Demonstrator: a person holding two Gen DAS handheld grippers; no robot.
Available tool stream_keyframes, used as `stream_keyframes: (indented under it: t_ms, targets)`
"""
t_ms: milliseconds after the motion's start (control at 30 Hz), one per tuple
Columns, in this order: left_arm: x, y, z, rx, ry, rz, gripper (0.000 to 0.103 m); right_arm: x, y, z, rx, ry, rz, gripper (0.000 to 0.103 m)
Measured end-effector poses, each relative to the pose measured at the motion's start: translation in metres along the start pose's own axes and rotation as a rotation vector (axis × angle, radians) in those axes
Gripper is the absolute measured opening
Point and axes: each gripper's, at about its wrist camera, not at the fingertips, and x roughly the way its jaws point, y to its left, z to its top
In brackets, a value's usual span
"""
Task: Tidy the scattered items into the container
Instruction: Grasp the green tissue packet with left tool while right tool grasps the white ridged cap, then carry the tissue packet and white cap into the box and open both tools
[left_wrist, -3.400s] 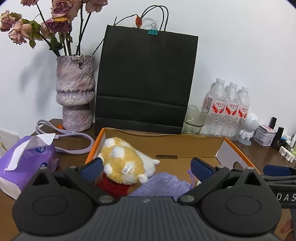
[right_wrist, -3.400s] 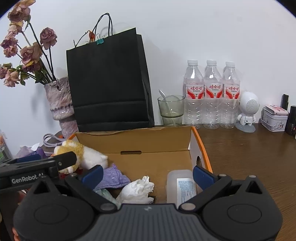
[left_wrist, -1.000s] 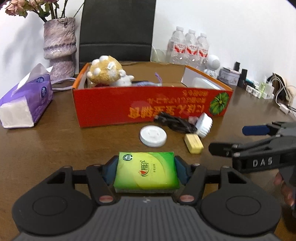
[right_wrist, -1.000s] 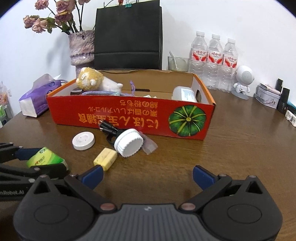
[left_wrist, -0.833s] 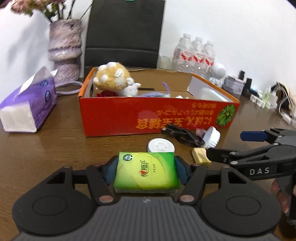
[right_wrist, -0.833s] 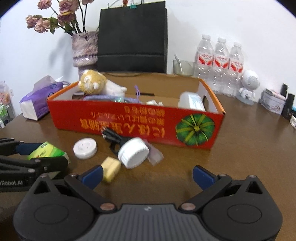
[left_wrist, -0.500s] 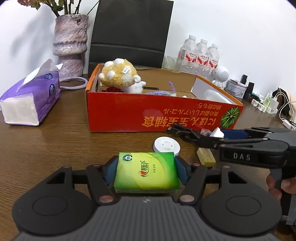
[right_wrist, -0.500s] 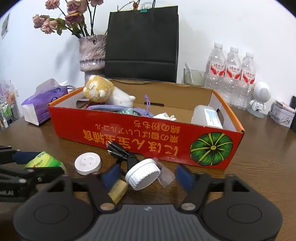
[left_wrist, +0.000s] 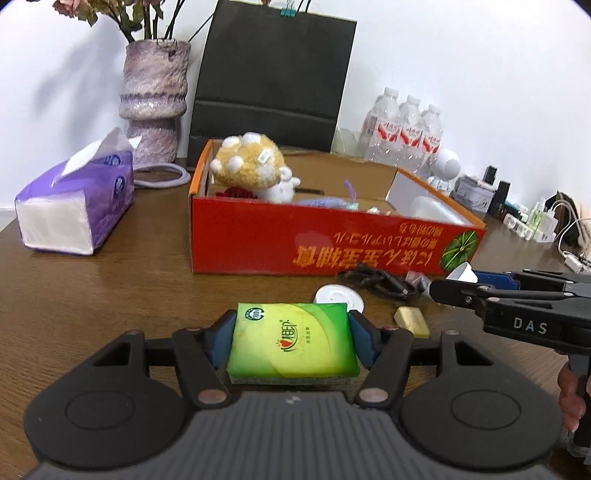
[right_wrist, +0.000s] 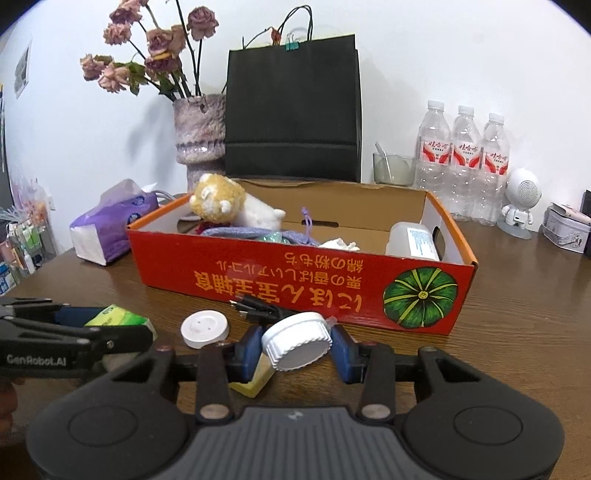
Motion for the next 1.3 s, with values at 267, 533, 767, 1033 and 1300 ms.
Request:
stream_keyframes:
  t_ms: [267, 533, 767, 1033, 1300]
  targets:
    - [-0.022, -0.012, 0.056, 0.068, -0.158, -0.013, 0.065, -0.021, -0.013, 0.040, 0.006, -0.098, -0.021, 0.039]
    - [0.008, -0.019, 0.110, -0.005, -0.222, -0.022, 0.065, 0.002, -0.022, 0.097, 0.078, -0.151, -0.055, 0.039]
    - [0.051, -0.017, 0.128, -0.108, -0.211, -0.002, 0.065, 0.047, -0.035, 0.111, 0.189, -0.111, -0.060, 0.039]
    - [0.106, -0.021, 0.116, -0.001, -0.064, 0.094, 0.065, 0.103, -0.034, 0.099, 0.131, 0.040, -0.104, 0.040]
    - [0.111, -0.015, 0.111, -0.027, -0.017, 0.119, 0.086, 0.112, -0.029, 0.090, 0.112, 0.090, -0.105, 0.042]
